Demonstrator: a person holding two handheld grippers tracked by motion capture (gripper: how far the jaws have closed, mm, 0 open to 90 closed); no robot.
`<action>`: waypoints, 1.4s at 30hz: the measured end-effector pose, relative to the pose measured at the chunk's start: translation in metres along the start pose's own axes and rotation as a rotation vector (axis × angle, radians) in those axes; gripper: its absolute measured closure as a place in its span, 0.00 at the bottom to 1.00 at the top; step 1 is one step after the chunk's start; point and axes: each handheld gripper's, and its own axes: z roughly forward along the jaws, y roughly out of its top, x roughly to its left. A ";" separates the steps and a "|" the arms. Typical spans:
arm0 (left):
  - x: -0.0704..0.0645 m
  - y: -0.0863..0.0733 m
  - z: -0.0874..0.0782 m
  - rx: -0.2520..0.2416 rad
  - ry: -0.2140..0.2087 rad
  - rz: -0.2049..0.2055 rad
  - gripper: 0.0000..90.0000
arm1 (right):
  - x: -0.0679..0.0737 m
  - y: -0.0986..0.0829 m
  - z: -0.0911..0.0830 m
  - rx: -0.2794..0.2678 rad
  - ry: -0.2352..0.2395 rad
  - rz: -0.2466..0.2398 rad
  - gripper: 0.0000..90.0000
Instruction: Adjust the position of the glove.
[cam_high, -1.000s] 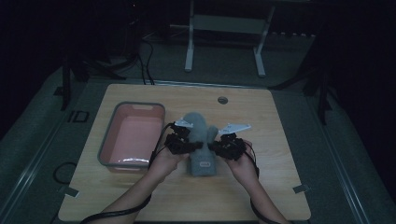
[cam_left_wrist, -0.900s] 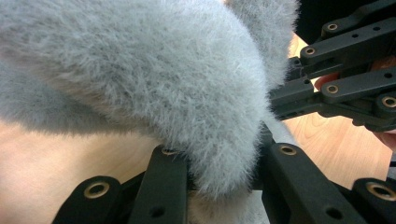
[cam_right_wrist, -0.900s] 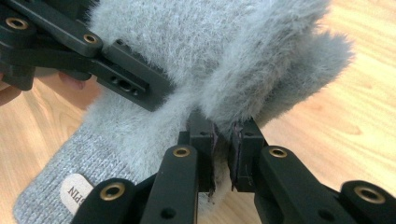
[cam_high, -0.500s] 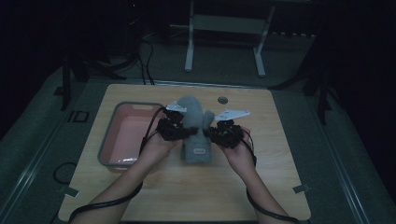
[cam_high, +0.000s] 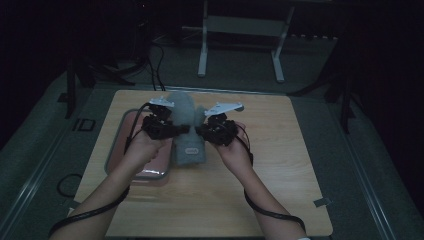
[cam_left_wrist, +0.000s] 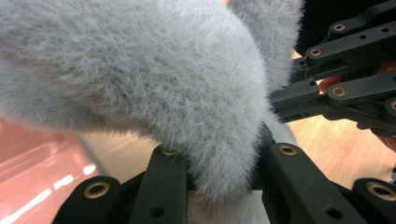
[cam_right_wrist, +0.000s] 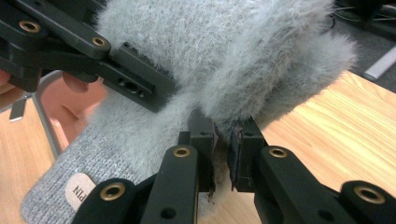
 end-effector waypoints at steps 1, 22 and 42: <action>0.003 -0.001 -0.004 0.002 0.007 -0.001 0.85 | 0.003 0.003 0.003 0.001 0.006 -0.004 0.91; 0.073 -0.036 -0.071 0.000 0.129 -0.112 0.85 | 0.065 0.063 0.085 0.046 0.084 -0.082 0.91; 0.125 -0.089 0.013 0.107 0.081 -0.296 0.85 | 0.047 0.017 0.168 0.276 0.022 -0.013 0.91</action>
